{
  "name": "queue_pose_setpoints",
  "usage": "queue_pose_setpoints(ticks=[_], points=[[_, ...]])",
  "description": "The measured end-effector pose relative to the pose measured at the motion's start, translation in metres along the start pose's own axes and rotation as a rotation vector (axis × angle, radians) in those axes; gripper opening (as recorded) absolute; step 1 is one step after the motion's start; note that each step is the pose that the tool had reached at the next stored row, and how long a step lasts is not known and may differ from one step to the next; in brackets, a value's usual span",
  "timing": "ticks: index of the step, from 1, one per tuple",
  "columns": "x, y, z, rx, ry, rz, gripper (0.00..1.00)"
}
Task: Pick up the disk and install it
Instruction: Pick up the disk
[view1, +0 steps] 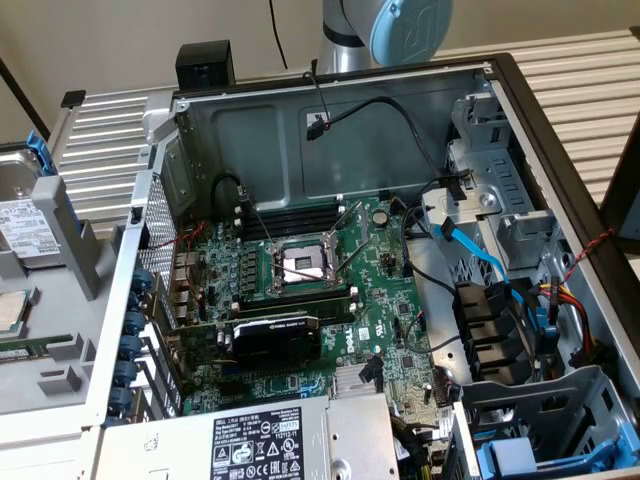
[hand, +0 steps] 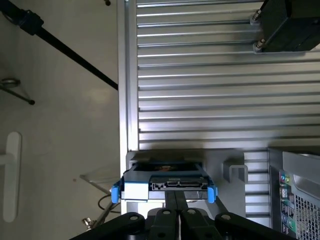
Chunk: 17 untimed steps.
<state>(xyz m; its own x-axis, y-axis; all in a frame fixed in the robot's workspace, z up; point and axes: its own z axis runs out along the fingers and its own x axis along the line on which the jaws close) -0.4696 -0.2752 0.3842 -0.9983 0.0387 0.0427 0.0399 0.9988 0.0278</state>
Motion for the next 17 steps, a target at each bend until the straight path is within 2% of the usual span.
queue_pose_setpoints(ticks=[1,2,17], points=[[0.0003,0.0006,0.0000,0.0055,0.0001,-0.006,0.11],[0.0003,0.0005,0.0001,0.0080,0.0003,-0.022,0.11],[0.0002,0.0006,0.0001,0.0197,0.0070,-0.295,0.11]])
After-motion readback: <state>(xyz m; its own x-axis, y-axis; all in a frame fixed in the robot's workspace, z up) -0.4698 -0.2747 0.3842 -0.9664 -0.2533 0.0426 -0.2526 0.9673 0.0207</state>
